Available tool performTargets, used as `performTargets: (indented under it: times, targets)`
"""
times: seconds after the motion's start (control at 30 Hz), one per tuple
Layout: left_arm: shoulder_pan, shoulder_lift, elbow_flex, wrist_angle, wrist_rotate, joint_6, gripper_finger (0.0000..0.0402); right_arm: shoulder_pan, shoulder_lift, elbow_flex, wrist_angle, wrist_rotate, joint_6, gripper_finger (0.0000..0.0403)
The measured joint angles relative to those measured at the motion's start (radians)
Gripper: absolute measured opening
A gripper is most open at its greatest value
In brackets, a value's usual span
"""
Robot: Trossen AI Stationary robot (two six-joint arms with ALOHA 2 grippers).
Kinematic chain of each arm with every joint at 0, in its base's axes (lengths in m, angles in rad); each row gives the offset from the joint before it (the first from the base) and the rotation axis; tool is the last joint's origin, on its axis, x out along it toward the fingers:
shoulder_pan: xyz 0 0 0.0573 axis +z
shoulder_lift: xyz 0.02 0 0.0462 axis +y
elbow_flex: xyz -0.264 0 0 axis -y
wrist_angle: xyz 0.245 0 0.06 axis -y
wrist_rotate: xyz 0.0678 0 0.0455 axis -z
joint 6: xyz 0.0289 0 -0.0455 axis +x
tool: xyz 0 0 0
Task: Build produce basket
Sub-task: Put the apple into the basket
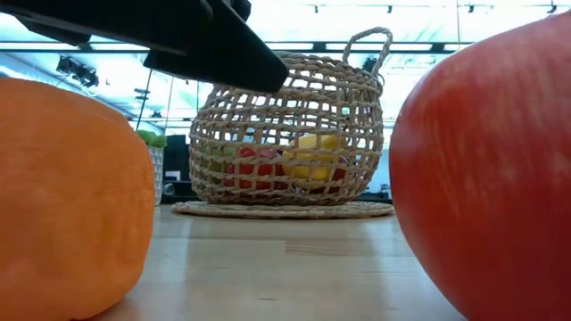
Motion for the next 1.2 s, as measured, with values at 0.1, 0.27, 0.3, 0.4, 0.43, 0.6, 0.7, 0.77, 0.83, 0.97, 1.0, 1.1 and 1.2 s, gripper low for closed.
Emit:
performTargets:
  times: [0.1, 0.27, 0.3, 0.4, 0.43, 0.6, 0.7, 0.77, 0.83, 0.97, 1.0, 1.1, 1.2]
  targets:
    - [0.004, 0.0, 0.0, 0.0, 0.002, -0.002, 0.0229, -0.015, 0.018, 0.0, 0.041, 0.008, -0.004, 0.0295]
    - [0.006, 0.015, 0.0, 0.015, 0.01, -0.014, 0.0229, -0.055, 0.118, 0.0, 0.184, -0.024, -0.056, 0.0304]
    - [0.006, 0.025, 0.0, 0.014, 0.015, -0.017, 0.0229, -0.063, 0.139, -0.001, 0.207, -0.032, -0.061, 0.0305]
    - [0.01, 0.056, 0.003, 0.028, 0.054, -0.043, 0.0229, -0.081, 0.166, 0.002, 0.248, -0.056, -0.065, 0.0305]
    - [0.01, 0.062, 0.003, 0.032, 0.06, -0.051, 0.0229, -0.086, 0.171, 0.003, 0.254, -0.066, -0.065, 0.0305]
    - [0.01, 0.074, 0.003, 0.067, 0.071, -0.049, 0.0229, -0.087, 0.155, 0.0, 0.258, -0.075, -0.091, 0.0305]
    - [0.011, 0.078, 0.001, 0.102, 0.076, -0.037, 0.0229, -0.087, 0.148, -0.002, 0.267, -0.068, -0.098, 0.0305]
    - [0.015, 0.078, 0.001, 0.101, 0.078, -0.037, 0.0229, -0.087, 0.147, -0.002, 0.27, -0.065, -0.098, 0.0305]
    - [0.02, 0.078, 0.001, 0.097, 0.08, -0.042, 0.0229, -0.087, 0.148, -0.002, 0.269, -0.053, -0.098, 0.0305]
    - [0.034, 0.082, 0.0, 0.116, 0.06, -0.041, 0.0229, -0.104, 0.15, -0.004, 0.273, -0.027, -0.1, 0.0305]
    - [0.039, 0.082, -0.001, 0.122, 0.056, -0.04, 0.0229, -0.111, 0.15, -0.005, 0.28, -0.028, -0.105, 0.0305]
    - [0.054, 0.082, -0.001, 0.135, 0.048, -0.04, 0.0229, -0.129, 0.151, -0.007, 0.304, -0.034, -0.127, 0.0305]
    - [0.066, 0.079, -0.001, 0.146, 0.048, -0.039, 0.0229, -0.144, 0.152, -0.007, 0.314, -0.037, -0.146, 0.0304]
